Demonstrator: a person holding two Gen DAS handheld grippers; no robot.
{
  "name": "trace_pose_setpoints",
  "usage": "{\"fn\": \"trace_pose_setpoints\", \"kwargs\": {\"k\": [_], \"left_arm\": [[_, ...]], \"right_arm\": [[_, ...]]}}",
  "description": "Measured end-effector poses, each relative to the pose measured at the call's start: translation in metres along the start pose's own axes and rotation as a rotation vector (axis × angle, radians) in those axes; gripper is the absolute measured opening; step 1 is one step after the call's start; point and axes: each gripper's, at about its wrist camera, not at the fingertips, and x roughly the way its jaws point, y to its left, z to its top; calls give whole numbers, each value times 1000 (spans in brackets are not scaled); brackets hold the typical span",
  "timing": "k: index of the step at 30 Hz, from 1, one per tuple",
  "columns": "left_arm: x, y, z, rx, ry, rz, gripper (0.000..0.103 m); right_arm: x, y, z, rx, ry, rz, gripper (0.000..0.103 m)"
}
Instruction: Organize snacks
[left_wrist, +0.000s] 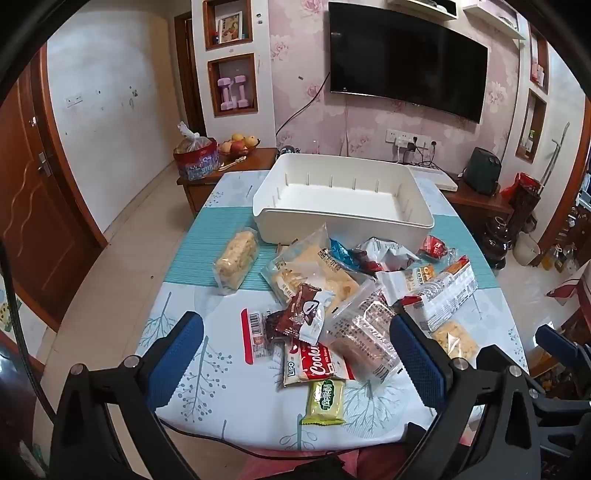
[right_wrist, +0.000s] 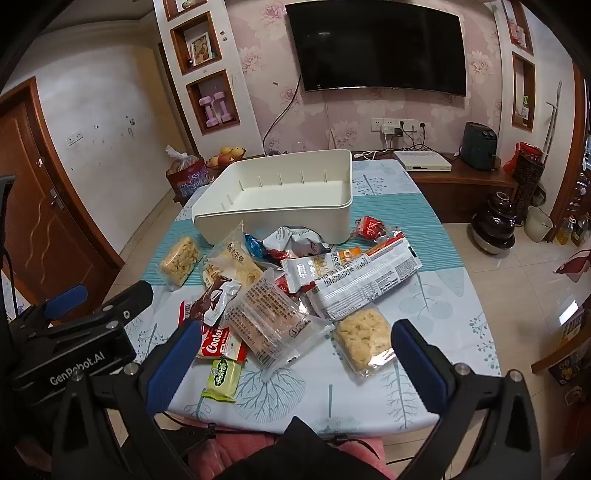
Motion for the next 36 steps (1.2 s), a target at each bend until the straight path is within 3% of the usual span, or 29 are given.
{"fn": "trace_pose_setpoints", "kwargs": {"k": [28,36], "left_arm": [[1,-3,2,6,6,-8,98],[21,0,-2,-11,76,-4,99]], "right_arm": [[4,-4,3,6,2,4,103],[11,-10,3,35,19,3,103]]}}
